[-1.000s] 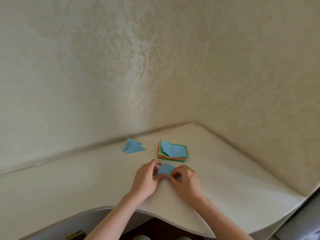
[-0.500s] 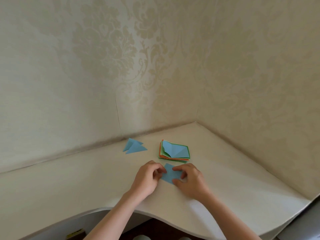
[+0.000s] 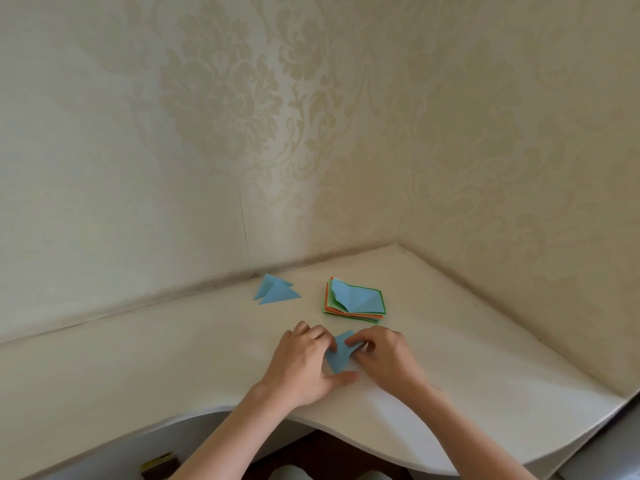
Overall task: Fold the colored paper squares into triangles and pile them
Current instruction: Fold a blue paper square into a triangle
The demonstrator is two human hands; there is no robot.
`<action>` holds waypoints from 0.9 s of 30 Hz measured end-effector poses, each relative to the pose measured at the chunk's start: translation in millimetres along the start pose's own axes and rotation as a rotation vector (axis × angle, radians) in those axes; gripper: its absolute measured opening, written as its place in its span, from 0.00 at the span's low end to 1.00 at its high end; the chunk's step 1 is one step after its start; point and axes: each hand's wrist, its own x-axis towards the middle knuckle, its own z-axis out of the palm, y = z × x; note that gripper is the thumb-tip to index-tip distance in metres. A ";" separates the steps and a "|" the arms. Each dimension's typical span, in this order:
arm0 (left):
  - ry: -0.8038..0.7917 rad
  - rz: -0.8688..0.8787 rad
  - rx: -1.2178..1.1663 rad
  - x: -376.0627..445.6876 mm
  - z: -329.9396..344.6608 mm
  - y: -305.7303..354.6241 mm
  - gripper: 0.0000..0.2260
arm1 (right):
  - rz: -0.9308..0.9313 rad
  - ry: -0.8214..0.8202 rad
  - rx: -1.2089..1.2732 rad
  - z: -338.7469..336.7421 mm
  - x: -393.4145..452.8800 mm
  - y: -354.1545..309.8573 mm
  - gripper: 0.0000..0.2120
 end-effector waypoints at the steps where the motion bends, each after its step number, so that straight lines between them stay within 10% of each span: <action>1: 0.035 0.012 -0.014 -1.4 1.8 -0.3 0.25 | -0.016 -0.003 0.015 -0.1 -1.1 -2.3 0.09; 9: 0.160 -0.064 -0.163 -6.9 2.6 -20.7 0.04 | 0.027 0.033 -0.056 7.6 5.8 -2.3 0.08; 27: 0.090 -0.450 -0.084 0.6 13.9 -6.4 0.15 | 0.216 0.103 -0.116 19.3 12.8 -11.0 0.13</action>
